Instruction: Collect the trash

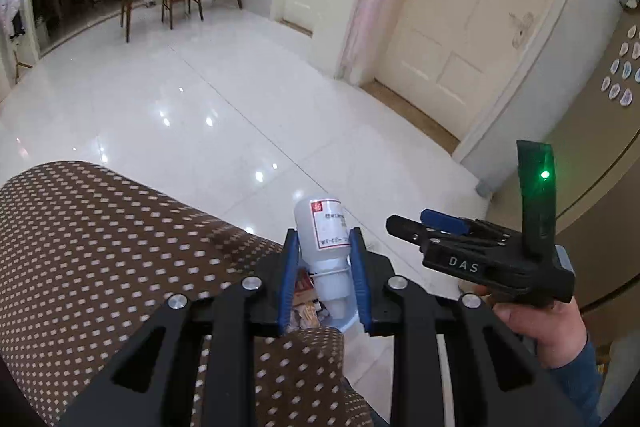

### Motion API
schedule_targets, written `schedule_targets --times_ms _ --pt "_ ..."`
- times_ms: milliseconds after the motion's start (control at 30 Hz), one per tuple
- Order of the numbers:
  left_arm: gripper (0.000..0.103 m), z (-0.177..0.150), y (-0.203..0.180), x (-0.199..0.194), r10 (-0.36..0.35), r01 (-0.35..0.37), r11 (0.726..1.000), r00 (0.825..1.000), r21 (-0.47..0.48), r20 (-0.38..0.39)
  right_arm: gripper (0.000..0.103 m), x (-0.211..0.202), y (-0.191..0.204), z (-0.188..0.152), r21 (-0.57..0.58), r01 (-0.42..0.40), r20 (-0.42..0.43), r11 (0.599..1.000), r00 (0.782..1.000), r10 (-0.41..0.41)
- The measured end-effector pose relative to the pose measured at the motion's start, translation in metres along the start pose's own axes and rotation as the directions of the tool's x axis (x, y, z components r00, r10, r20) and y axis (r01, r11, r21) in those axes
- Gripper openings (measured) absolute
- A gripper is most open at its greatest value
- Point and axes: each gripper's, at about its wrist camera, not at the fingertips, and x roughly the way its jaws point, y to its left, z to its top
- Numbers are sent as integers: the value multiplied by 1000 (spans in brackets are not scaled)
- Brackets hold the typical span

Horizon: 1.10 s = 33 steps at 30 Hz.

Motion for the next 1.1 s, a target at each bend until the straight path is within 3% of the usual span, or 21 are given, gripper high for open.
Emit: schedule_targets --times_ms 100,400,433,467,500,533,667,933,1100 --pt "25 7 -4 25 -12 13 1000 998 15 -54 78 -6 -16 -4 56 -13 23 998 1000 11" --pt "26 5 -19 86 -53 66 996 974 54 -219 84 -46 -40 10 127 -47 152 991 988 27" --pt "31 7 -21 91 -51 67 996 972 63 -229 84 -49 -40 12 129 -50 163 990 986 28" --pt "54 7 -22 93 -49 66 996 971 66 -234 85 -54 -39 13 128 -50 174 991 984 27" --pt "80 8 -22 92 -40 56 996 973 67 -227 87 -56 -37 13 123 -50 181 991 983 28" --pt "87 9 -21 88 -18 32 997 981 68 -193 88 -59 -36 15 117 -53 186 992 982 30" --pt "90 7 -22 75 11 0 997 988 73 -155 97 -63 -35 17 120 -55 195 991 980 31" --pt "94 0 -14 20 92 -90 994 995 59 -40 97 -74 -7 13 104 -13 199 994 980 -8" --pt "94 -4 -7 -32 151 -152 988 987 34 53 97 -93 23 19 58 -23 231 998 973 9"
